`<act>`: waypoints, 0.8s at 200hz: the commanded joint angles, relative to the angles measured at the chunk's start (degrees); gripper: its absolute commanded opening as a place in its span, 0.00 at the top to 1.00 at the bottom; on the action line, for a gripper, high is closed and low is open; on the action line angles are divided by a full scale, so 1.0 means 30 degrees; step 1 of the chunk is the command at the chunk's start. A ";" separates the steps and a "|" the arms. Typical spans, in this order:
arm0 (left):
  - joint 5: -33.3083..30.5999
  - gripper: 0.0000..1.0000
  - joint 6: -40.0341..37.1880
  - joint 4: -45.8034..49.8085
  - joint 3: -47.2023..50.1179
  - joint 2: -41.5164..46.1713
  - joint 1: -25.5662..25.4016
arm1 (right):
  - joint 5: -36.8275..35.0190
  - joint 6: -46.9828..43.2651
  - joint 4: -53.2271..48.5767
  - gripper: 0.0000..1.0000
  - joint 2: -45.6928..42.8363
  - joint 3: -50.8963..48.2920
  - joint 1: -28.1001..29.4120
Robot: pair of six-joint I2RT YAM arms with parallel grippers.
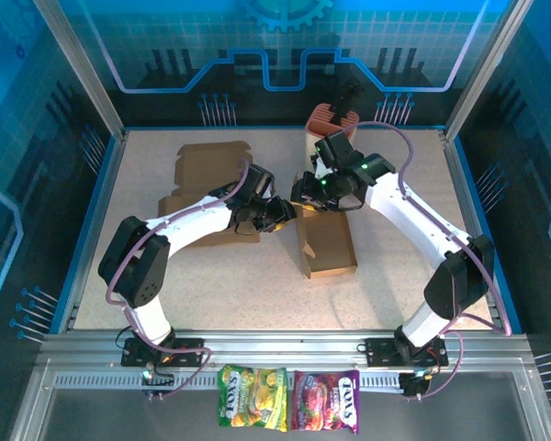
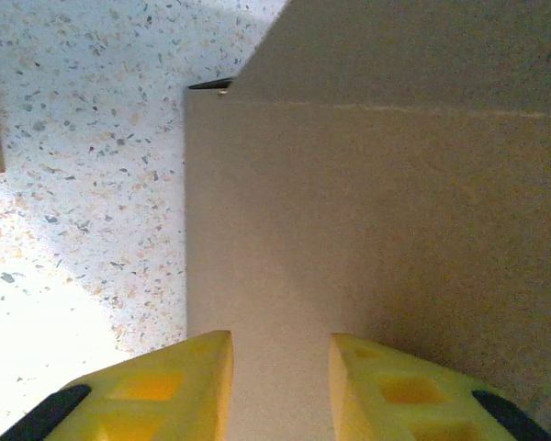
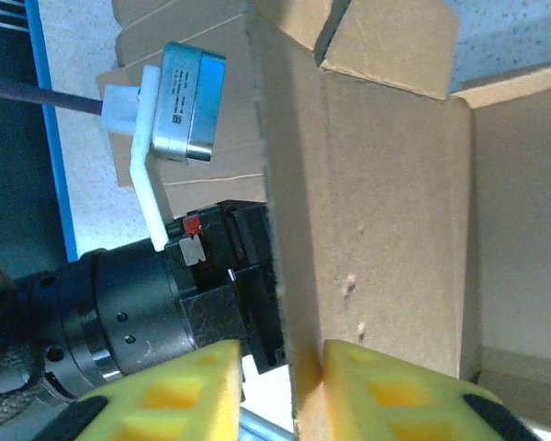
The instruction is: Fold the paper box
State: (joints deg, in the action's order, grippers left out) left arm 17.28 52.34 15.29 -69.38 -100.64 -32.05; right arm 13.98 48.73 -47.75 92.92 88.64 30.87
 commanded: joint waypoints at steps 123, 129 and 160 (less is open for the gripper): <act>-0.3959 0.50 -0.4334 0.5739 0.0600 0.5483 0.0283 | -1.6169 1.5268 -0.3085 1.00 -0.1801 0.1394 0.2902; -0.3885 0.50 -0.4622 0.5798 0.0698 0.5792 0.0330 | -1.6588 1.6033 -0.3764 1.00 -0.1506 0.1839 0.2936; -0.2237 0.51 -0.6894 0.5180 0.1107 0.6619 0.0265 | -1.7140 1.9677 -0.7362 1.00 0.0292 0.4097 0.2837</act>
State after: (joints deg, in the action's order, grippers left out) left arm 7.44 38.74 29.98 -67.68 -82.37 -31.35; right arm -29.78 93.97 -57.43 89.95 96.29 39.05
